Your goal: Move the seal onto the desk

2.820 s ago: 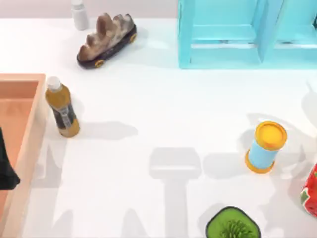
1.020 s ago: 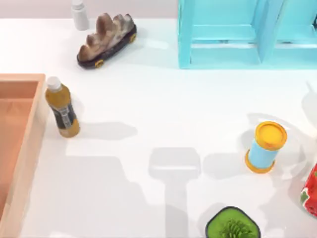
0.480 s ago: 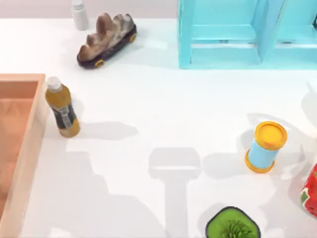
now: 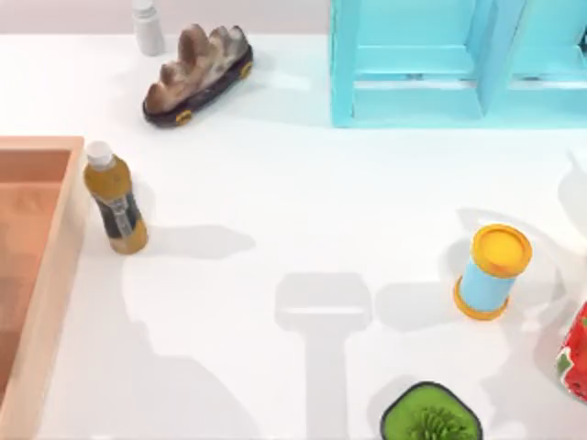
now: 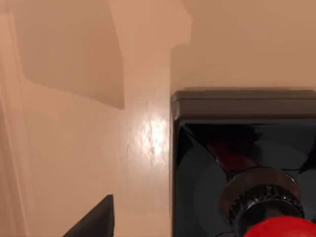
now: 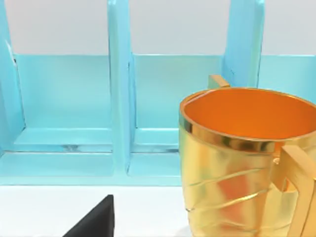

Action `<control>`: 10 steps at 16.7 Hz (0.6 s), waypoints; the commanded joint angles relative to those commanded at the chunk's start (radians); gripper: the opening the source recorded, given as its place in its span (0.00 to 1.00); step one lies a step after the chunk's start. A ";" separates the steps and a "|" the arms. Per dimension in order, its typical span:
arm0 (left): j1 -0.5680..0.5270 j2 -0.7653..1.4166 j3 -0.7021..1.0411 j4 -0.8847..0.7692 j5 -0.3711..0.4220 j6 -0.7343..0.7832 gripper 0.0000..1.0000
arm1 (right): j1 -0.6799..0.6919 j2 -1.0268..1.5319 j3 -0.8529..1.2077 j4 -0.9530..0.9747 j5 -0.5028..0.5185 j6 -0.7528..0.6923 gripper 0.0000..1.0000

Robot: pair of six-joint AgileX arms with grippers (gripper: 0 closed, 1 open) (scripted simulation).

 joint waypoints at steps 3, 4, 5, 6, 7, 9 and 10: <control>0.000 0.000 0.000 0.000 0.000 0.000 0.92 | 0.000 0.000 0.000 0.000 0.000 0.000 1.00; 0.000 0.000 0.000 0.000 0.000 0.000 0.85 | 0.000 0.000 0.000 0.000 0.000 0.000 1.00; 0.000 0.000 0.000 0.000 0.000 0.000 0.77 | 0.000 0.000 0.000 0.000 0.000 0.000 1.00; 0.000 0.000 0.000 0.000 0.000 0.000 0.70 | 0.000 0.000 0.000 0.000 0.000 0.000 1.00; 0.000 0.000 0.000 0.000 0.000 0.000 0.62 | 0.000 0.000 0.000 0.000 0.000 0.000 1.00; 0.000 0.000 0.000 0.000 0.000 0.000 0.47 | 0.000 0.000 0.000 0.000 0.000 0.000 1.00; 0.000 0.000 0.000 0.000 0.000 0.000 0.40 | 0.000 0.000 0.000 0.000 0.000 0.000 1.00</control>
